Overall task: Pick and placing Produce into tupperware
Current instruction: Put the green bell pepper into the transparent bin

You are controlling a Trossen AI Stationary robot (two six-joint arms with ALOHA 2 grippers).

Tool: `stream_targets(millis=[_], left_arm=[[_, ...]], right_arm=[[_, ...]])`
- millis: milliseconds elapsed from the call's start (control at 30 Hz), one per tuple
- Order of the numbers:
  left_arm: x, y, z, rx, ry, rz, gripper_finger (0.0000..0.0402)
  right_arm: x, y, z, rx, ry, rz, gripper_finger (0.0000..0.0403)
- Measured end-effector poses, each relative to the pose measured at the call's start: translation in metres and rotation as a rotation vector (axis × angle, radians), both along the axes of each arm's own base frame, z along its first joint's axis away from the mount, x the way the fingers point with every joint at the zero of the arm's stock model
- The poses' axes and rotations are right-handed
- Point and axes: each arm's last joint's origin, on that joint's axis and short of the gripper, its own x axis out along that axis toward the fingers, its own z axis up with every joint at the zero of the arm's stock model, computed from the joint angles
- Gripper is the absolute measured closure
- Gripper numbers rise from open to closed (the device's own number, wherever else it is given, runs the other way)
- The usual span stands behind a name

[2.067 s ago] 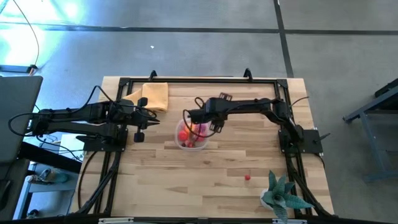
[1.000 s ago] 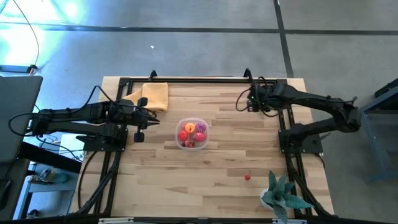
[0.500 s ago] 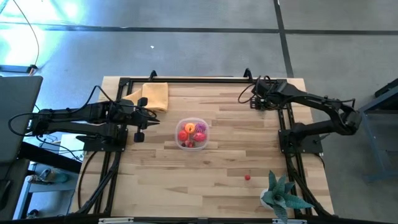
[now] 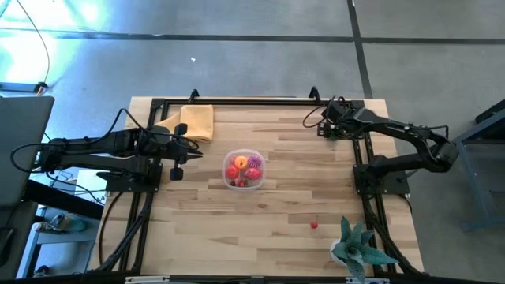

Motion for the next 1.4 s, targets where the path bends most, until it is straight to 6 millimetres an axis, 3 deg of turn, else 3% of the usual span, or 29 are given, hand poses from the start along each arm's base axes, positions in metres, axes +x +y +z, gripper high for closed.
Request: stream_targets(millis=[400,1067,1400], left_arm=[[0.000,0.000,0.000,0.000,0.000,0.000,0.0378],[0.000,0.000,0.000,0.000,0.000,0.000,0.0378],[0.000,0.000,0.000,0.000,0.000,0.000,0.0378]], right_arm=[[-0.002,-0.007,-0.003,-0.009,-0.010,-0.031,0.0114],[0.011,-0.030,-0.049,0.068,0.123,-0.051,0.0114],[0.015,-0.036,-0.055,0.031,0.120,-0.050,0.0114]])
